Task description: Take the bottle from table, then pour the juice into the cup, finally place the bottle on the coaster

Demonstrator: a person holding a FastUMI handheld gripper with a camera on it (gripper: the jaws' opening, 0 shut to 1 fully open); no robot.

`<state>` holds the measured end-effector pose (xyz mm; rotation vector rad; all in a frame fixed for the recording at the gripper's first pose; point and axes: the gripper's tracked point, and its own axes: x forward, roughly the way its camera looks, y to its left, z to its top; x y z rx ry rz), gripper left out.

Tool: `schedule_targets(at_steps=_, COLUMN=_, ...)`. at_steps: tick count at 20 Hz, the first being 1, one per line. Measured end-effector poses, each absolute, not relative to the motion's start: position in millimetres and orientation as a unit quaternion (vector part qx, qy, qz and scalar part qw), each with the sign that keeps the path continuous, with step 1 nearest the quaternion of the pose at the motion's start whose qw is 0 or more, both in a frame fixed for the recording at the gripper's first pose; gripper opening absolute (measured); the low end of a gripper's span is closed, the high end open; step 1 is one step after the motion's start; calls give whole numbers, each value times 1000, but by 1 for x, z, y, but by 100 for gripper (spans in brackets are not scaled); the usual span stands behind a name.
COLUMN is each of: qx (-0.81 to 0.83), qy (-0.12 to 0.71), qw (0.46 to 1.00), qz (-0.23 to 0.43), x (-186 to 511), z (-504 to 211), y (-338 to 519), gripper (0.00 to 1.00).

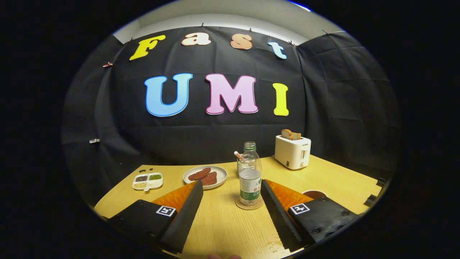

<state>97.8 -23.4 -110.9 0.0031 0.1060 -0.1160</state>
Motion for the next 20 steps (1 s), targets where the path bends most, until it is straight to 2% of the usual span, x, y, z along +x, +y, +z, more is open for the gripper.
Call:
schedule_targets(at_steps=5, qx=-2, qy=45, qw=999, qz=-20, x=71, z=-75, y=-42, gripper=99)
schedule_targets(at_steps=20, qx=13, qy=42, qw=999, qz=6, x=47, z=-38, y=-107, gripper=99)
